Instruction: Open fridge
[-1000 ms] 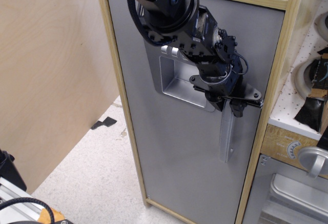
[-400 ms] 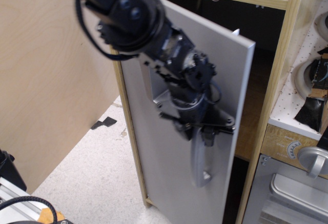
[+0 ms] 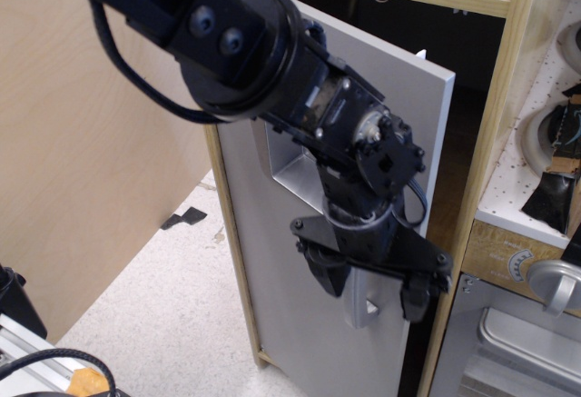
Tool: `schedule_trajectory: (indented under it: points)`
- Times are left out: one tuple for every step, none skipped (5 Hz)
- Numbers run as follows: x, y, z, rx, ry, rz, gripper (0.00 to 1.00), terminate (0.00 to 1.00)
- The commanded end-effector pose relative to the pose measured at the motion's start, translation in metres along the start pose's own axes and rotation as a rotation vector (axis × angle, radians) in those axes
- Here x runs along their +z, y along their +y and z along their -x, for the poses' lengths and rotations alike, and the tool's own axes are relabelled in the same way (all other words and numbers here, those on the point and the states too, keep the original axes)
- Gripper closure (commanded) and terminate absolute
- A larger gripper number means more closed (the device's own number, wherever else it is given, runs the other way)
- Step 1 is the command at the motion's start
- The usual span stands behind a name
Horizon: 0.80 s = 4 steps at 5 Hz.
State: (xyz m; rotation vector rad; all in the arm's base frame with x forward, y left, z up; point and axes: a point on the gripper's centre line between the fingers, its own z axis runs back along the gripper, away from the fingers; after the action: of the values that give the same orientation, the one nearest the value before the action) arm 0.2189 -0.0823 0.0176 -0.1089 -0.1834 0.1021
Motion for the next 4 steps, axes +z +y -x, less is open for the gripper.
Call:
schedule_trajectory:
  points:
    - [0.0,-0.04,-0.004,-0.162,0.019,0.085,0.0,0.0]
    - [-0.002,-0.059,-0.027,-0.272,0.02,0.112,0.0,0.0]
    - [-0.004,-0.071,-0.056,-0.414,0.016,0.131,0.0,0.0]
    - [-0.003,-0.085,-0.069,-0.451,0.004,0.127,0.0,0.0]
